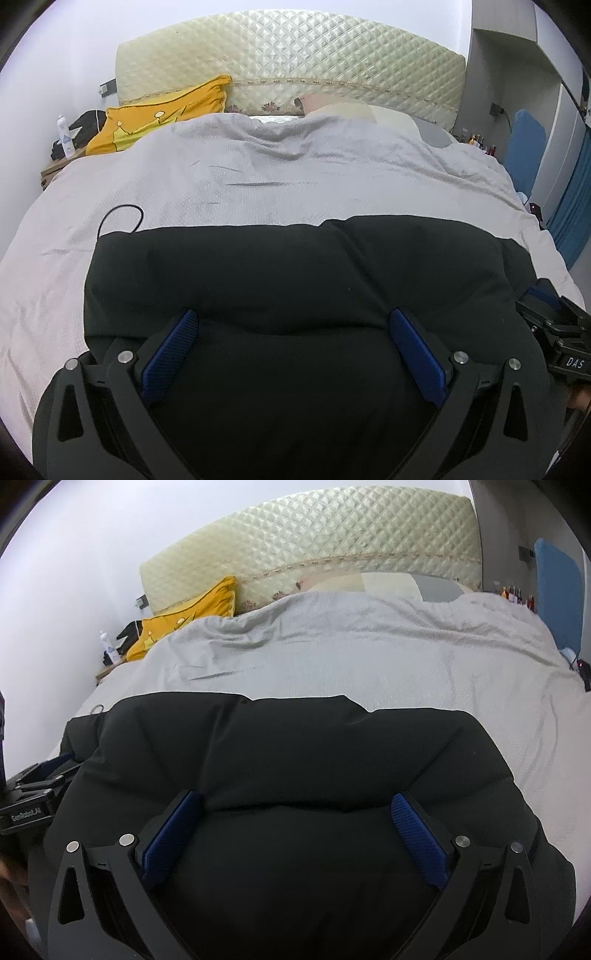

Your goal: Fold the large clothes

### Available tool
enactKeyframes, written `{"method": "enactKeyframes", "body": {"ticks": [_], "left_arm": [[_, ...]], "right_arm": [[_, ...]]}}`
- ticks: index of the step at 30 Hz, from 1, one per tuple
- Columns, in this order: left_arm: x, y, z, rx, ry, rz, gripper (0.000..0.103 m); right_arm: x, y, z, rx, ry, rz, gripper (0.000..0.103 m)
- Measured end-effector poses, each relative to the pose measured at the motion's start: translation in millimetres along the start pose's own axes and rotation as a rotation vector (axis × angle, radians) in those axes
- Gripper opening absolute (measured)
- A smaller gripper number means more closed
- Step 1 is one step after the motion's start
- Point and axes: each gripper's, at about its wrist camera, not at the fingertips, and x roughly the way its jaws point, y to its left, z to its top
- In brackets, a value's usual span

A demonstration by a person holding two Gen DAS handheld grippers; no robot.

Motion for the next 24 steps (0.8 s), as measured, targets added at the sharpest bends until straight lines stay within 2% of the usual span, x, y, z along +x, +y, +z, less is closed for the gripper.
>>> {"method": "enactKeyframes", "body": {"ticks": [4, 8, 11, 13, 18, 22, 24], "left_arm": [[-11.8, 1.1, -1.1, 0.000, 0.007, 0.006, 0.103], [-46.8, 2.4, 6.7, 0.001, 0.004, -0.004, 0.103], [-94.9, -2.2, 18.2, 0.014, -0.065, -0.006, 0.103], [-130.4, -6.9, 25.7, 0.031, -0.118, -0.049, 0.103], [-215.1, -14.9, 38.5, 0.062, -0.213, -0.071, 0.103], [-279.5, -20.8, 39.5, 0.087, -0.257, -0.058, 0.103], [-313.7, -21.0, 33.5, 0.080, -0.286, -0.075, 0.103]], "right_arm": [[-14.8, 1.8, 0.8, 0.023, 0.005, 0.004, 0.103], [-57.1, 18.6, 9.9, 0.001, -0.036, 0.022, 0.103], [-108.7, 36.4, 24.0, -0.024, -0.113, 0.034, 0.103], [-137.9, 46.0, 33.3, -0.035, -0.149, 0.037, 0.103], [-230.1, 75.2, 51.3, -0.090, -0.273, 0.029, 0.103], [-298.9, 91.8, 50.4, -0.113, -0.344, 0.022, 0.103], [-336.1, 100.7, 44.0, -0.120, -0.384, 0.014, 0.103]]}}
